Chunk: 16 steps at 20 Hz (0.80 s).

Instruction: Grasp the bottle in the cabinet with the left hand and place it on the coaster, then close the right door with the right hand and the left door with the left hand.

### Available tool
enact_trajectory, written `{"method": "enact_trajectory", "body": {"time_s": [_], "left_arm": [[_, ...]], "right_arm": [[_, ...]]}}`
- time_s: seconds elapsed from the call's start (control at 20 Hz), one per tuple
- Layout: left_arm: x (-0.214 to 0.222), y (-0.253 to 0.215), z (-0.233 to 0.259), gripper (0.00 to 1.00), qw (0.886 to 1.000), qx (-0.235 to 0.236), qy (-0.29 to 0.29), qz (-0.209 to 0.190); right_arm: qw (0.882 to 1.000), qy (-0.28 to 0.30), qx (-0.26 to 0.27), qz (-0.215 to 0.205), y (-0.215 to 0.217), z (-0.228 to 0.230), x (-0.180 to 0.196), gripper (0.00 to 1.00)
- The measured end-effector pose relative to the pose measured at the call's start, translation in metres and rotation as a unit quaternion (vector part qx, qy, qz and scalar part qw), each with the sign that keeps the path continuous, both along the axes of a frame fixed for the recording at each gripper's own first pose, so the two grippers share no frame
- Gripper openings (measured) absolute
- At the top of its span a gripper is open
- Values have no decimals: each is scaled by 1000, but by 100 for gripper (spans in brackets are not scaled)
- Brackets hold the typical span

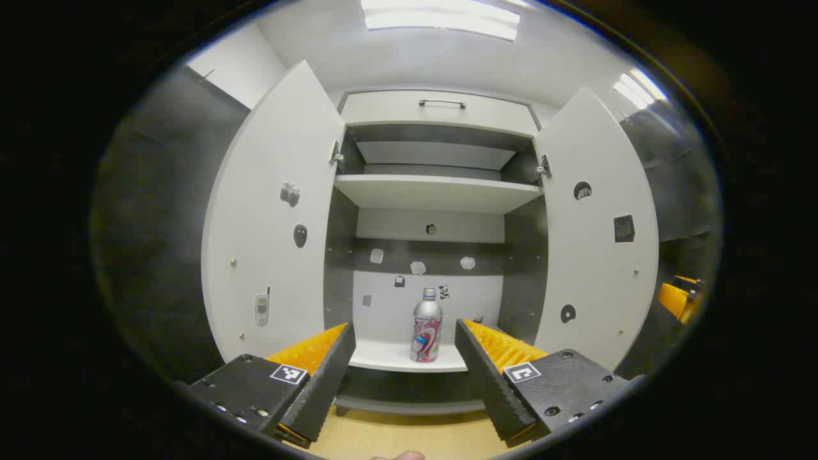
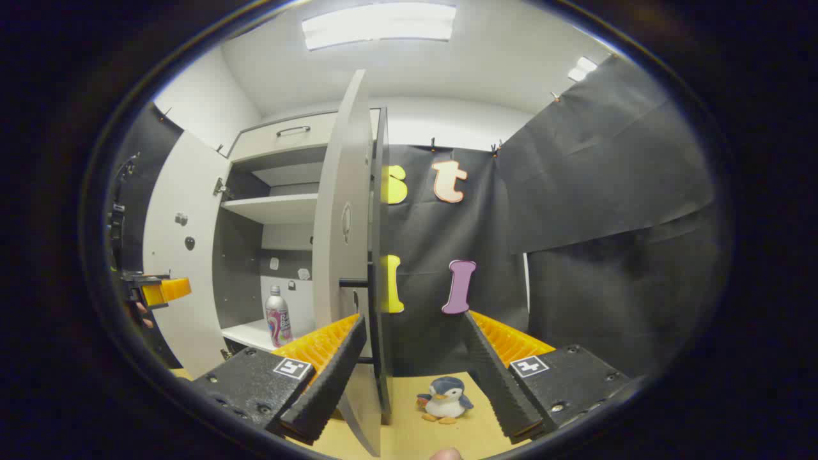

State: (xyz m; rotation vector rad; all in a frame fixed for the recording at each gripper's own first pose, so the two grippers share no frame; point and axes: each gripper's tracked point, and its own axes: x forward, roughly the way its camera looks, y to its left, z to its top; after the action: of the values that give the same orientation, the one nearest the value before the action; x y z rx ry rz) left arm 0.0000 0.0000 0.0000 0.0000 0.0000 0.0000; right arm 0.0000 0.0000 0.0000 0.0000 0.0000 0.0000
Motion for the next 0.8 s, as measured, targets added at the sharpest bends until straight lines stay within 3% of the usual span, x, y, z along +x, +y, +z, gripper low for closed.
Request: {"method": "enact_trajectory", "body": {"time_s": [0.05, 0.1, 0.8], "left_arm": [[1, 2, 0, 96, 1000, -2, 0, 0], [2, 2, 0, 100, 1000, -4, 1, -5], [30, 1, -6, 100, 999, -8, 6, -43]], "right_arm": [[1000, 0, 0, -2, 4, 1, 0, 98], [1000, 0, 0, -2, 5, 1, -1, 98], [999, 0, -8, -33, 15, 9, -15, 98]]}}
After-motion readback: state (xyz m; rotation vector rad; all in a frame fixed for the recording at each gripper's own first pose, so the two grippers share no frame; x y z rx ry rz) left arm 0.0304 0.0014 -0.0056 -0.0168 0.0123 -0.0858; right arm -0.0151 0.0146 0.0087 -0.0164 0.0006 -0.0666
